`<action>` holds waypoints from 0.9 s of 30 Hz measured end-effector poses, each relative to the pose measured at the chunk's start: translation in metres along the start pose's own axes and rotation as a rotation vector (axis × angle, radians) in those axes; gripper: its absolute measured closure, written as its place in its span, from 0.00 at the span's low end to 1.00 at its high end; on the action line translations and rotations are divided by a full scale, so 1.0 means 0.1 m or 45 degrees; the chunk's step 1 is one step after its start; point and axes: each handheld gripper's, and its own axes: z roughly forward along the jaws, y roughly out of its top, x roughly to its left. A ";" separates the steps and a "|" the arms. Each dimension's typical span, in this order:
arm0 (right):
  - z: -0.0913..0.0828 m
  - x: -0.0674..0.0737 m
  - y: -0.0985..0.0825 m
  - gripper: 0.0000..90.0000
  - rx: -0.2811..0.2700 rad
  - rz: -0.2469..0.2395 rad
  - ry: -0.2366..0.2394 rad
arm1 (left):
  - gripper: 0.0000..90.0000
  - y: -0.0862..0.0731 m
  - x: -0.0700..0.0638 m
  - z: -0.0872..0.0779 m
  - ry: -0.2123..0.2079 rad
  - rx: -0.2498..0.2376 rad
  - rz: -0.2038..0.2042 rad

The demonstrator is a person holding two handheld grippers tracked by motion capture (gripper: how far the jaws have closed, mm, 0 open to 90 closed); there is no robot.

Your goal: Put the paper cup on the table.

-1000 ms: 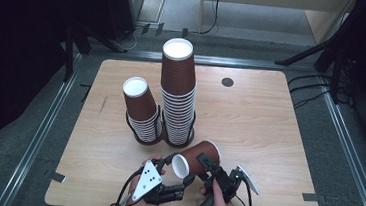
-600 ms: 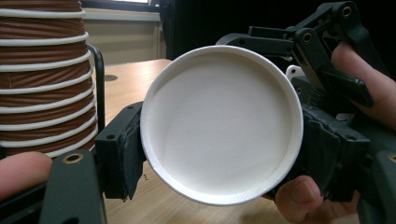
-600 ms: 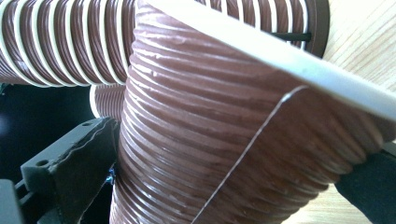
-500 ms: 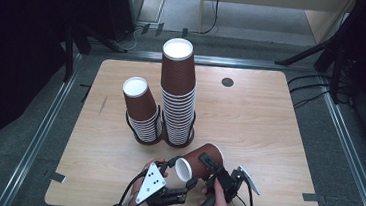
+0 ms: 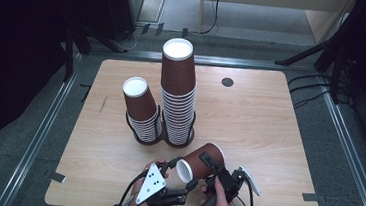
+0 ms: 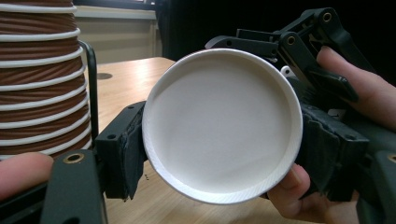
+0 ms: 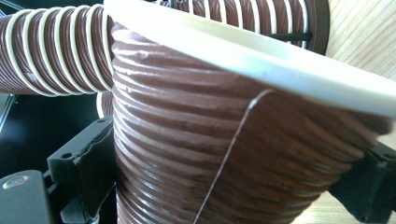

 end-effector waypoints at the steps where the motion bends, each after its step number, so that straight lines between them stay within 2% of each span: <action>1: 0.00 0.00 0.00 0.09 0.000 0.000 0.000 | 0.27 0.00 0.00 0.00 -0.002 0.000 -0.001; 5: -0.02 0.02 -0.01 0.14 -0.010 -0.015 -0.003 | 0.28 -0.01 0.00 0.01 -0.011 0.018 -0.003; 10: -0.03 0.05 -0.02 0.14 -0.023 -0.064 -0.008 | 0.28 -0.01 0.00 0.01 -0.017 0.021 -0.006; 14: -0.03 0.06 -0.02 0.15 -0.038 -0.104 -0.015 | 0.28 -0.01 0.01 0.01 -0.039 0.024 -0.033; 17: -0.04 0.07 -0.03 0.15 -0.056 -0.149 -0.016 | 0.28 -0.01 0.03 0.01 -0.066 0.025 -0.058; 22: -0.06 0.10 -0.02 0.16 -0.096 -0.219 -0.019 | 0.27 0.01 0.07 -0.01 -0.066 0.012 -0.097; 26: -0.08 0.12 0.01 0.16 -0.139 -0.318 -0.036 | 0.21 0.02 0.12 -0.04 -0.078 -0.002 -0.114; 27: -0.08 0.12 0.01 0.16 -0.139 -0.318 -0.036 | 0.20 0.02 0.12 -0.04 -0.078 -0.002 -0.114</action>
